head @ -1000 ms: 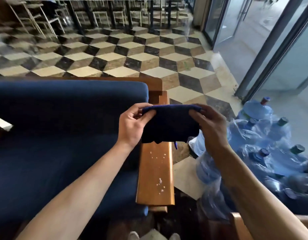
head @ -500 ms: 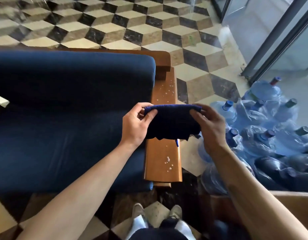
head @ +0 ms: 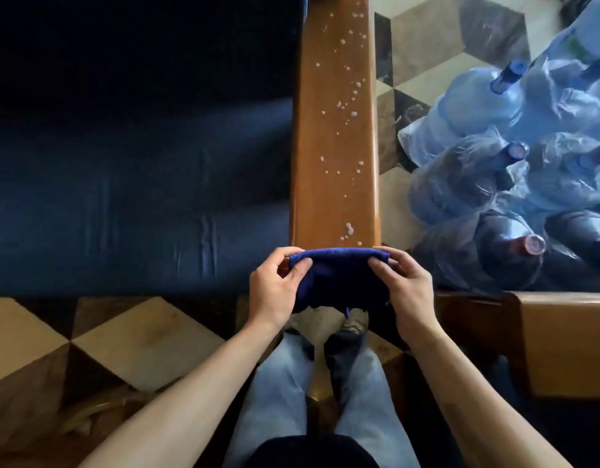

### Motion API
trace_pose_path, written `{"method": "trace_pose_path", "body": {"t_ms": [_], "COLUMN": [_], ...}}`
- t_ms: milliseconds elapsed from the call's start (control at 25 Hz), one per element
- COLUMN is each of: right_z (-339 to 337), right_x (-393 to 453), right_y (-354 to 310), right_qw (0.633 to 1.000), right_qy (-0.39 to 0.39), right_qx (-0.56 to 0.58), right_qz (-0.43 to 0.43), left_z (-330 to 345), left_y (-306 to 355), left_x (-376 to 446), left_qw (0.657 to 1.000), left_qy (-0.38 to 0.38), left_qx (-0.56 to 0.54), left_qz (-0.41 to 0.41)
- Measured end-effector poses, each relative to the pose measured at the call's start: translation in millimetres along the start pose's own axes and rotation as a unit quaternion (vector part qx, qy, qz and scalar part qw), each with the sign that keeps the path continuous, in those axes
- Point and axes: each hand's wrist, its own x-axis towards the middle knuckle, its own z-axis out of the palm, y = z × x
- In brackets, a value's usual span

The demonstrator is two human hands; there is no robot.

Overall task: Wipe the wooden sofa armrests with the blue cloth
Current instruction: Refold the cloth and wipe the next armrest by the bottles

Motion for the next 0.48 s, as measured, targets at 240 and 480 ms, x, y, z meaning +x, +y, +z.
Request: {"method": "trace_pose_path", "body": {"t_ms": [240,480], "right_z": [5.0,22.3], "right_x": [25.8,85.6], "right_y": [26.0,21.6], "right_qw": [0.999,0.978], "right_qy": [0.009,0.044], "right_qx": [-0.028,-0.194], "right_qz": [0.014,-0.067], "left_z": [19.7,49.3], "left_y": [-27.2,-20.4], "left_x": [22.3,66.6], "left_qw": [0.999,0.986], "left_qy": [-0.010,0.023], "left_qx": [0.014,0.164], "left_qz": [-0.036,-0.014]}}
